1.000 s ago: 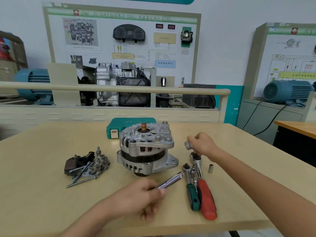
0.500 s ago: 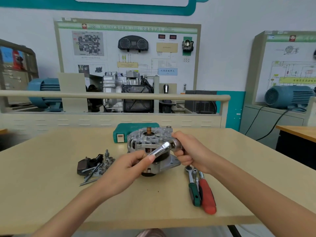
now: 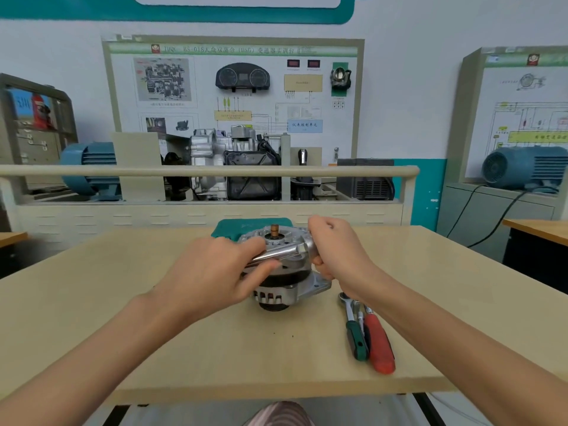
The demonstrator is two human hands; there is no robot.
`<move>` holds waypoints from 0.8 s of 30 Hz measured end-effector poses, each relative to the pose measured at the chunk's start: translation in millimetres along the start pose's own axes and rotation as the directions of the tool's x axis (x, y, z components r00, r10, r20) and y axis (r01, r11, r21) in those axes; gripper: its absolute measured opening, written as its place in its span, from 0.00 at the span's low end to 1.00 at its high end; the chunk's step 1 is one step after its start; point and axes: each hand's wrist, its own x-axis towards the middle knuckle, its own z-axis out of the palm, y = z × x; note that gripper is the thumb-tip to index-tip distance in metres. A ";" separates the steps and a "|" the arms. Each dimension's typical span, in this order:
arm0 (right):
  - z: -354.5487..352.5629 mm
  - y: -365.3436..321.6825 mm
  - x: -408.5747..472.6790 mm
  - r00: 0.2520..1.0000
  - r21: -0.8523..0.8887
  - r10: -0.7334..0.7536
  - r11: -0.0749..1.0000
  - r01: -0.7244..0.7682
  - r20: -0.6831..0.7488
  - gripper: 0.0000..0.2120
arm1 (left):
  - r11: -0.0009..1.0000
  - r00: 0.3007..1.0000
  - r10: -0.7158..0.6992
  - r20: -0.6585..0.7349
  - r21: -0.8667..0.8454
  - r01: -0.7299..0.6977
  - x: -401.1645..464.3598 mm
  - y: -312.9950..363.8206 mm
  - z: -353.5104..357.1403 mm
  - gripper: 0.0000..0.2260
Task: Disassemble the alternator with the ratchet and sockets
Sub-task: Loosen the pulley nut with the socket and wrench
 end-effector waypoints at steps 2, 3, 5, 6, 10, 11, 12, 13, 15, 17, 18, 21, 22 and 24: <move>2.4 -1.5 -2.2 0.997 0.001 -0.053 0.999 0.053 -0.063 0.15 | 0.999 1.000 -0.014 -0.001 -0.034 0.014 0.0 0.3 -3.5 0.23; 3.7 -1.5 -3.6 0.995 0.010 -0.063 0.998 0.064 -0.083 0.15 | 0.998 1.000 -0.018 0.007 -0.066 0.018 0.4 -0.3 -6.5 0.21; 5.0 -0.4 -5.3 0.992 0.031 -0.071 0.997 0.075 -0.106 0.15 | 0.998 1.000 -0.012 0.016 -0.069 0.013 1.6 -3.9 -10.5 0.20; 5.5 -1.2 -6.6 0.993 0.050 -0.063 0.996 0.069 -0.101 0.15 | 0.999 1.000 -0.001 0.017 -0.040 0.001 3.3 -5.0 -13.3 0.21; 10.5 -8.6 -9.0 0.998 0.145 -0.028 0.989 0.036 -0.058 0.15 | 1.000 1.000 0.012 0.007 -0.009 -0.012 7.5 -3.9 -18.1 0.20; 10.4 -11.2 -9.1 0.997 0.141 -0.037 0.989 0.046 -0.063 0.15 | 0.999 1.000 0.002 -0.009 -0.039 -0.003 8.9 -3.1 -18.4 0.20; 9.6 -15.9 -6.6 0.997 0.135 -0.050 0.989 0.058 -0.059 0.15 | 0.998 0.999 -0.015 -0.036 -0.064 0.013 11.3 -3.9 -18.8 0.21; 7.3 -19.3 -0.8 0.997 0.135 -0.058 0.989 0.063 -0.046 0.14 | 0.996 0.998 -0.040 -0.049 -0.085 0.036 14.7 -5.2 -19.3 0.21; 3.6 -22.6 2.8 1.000 0.181 -0.007 0.983 0.006 0.001 0.12 | 0.983 0.996 -0.086 0.003 -0.162 0.085 17.5 -6.3 -17.9 0.21; 1.5 -24.0 8.3 0.992 0.320 0.025 0.945 -0.064 0.125 0.14 | 0.915 0.980 -0.199 -0.015 -0.361 0.180 20.3 -8.0 -9.4 0.19; 3.6 -22.9 9.3 0.983 0.416 0.042 0.902 -0.115 0.180 0.14 | 0.867 0.965 -0.259 -0.027 -0.447 0.220 22.0 -7.3 -5.9 0.18; 17.2 -13.1 16.6 0.982 0.573 0.052 0.806 -0.148 0.182 0.12 | 0.738 0.945 -0.323 0.062 -0.609 0.292 29.1 -3.0 3.5 0.14; 20.3 -10.4 19.4 0.987 0.605 0.065 0.784 -0.140 0.144 0.12 | 0.628 0.937 -0.331 0.111 -0.715 0.307 31.2 -2.3 5.6 0.09; 17.7 -5.4 27.7 0.992 0.734 0.097 0.667 -0.128 0.085 0.12 | 0.404 0.923 -0.354 0.150 -0.866 0.296 30.7 -7.7 9.0 0.10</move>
